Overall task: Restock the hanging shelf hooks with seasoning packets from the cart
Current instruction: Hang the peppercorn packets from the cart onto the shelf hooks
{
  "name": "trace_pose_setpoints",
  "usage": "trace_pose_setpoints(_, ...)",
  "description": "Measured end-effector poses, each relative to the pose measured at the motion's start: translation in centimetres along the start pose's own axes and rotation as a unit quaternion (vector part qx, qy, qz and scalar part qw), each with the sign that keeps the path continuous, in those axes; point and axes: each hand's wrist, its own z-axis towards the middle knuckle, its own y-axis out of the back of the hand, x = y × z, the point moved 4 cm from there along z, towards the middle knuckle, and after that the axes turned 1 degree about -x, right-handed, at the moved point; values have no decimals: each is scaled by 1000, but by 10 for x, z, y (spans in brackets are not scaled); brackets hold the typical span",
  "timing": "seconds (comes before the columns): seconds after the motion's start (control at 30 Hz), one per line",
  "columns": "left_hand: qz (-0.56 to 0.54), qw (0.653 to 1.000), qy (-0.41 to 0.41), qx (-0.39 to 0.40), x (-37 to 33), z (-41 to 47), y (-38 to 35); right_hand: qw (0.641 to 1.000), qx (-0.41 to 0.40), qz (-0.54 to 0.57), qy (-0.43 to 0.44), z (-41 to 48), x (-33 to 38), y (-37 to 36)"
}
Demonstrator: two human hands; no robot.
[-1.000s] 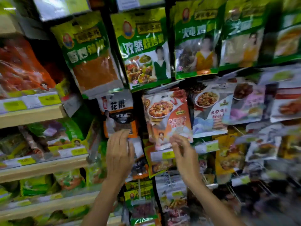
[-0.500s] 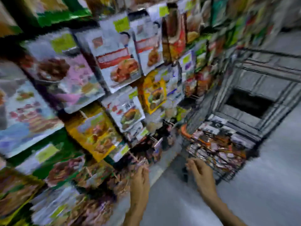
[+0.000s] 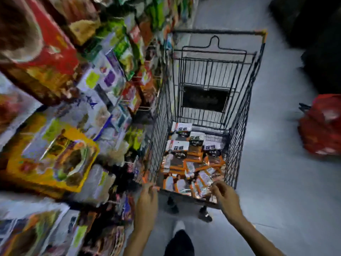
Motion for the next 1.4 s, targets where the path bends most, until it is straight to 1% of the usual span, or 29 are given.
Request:
trace_pose_setpoints(0.1, 53, 997, -51, 8, -10, 70, -5, 999, -7, 24, -41, 45, -1, -25)
trace_pose_setpoints(0.2, 91, 993, -72, -2, -14, 133, -14, 996, 7, 36, -84, 91, -5, -57)
trace_pose_setpoints(0.3, 107, 992, -72, -6, -6, 189, -30, 992, 8, 30, -123, 140, -13, -88)
trace_pose_setpoints(0.4, 105, 994, -40, 12, 8, 234, -50, 986, 26, 32, -164, 186, -25, -126)
trace_pose_setpoints(0.53, 89, 995, -44, 7, 25, 263, -75, 981, 49, 10, -186, 237, -43, -179)
trace_pose_setpoints(0.67, 94, 993, -69, 21, 35, 267, -92, 972, 73, -18, -222, 262, -66, -222)
trace_pose_setpoints(0.77, 94, 991, -90, 22, 35, 267, -97, 968, 55, -67, -236, 273, -79, -240)
trace_pose_setpoints(0.87, 89, 991, -95, 11, 35, 266, -96, 961, 41, -85, -261, 277, -82, -248)
trace_pose_setpoints(1.0, 89, 991, -98, 29, 34, 266, -96, 958, 25, -37, -282, 285, -87, -249)
trace_pose_setpoints(1.17, 84, 991, -99, 35, 35, 266, -94, 953, 2, -15, -302, 284, -96, -231)
trace_pose_setpoints(1.23, 83, 992, -93, 33, 32, 263, -92, 952, -30, -28, -303, 279, -95, -215)
trace_pose_setpoints(1.3, 98, 991, -96, 10, 24, 258, -85, 954, -76, -24, -290, 271, -87, -192)
trace_pose_setpoints(1.33, 116, 986, -115, -18, 17, 256, -81, 958, -91, -11, -273, 266, -82, -180)
trace_pose_setpoints(1.4, 152, 968, -187, -77, -5, 247, -77, 968, -89, 45, -228, 257, -71, -157)
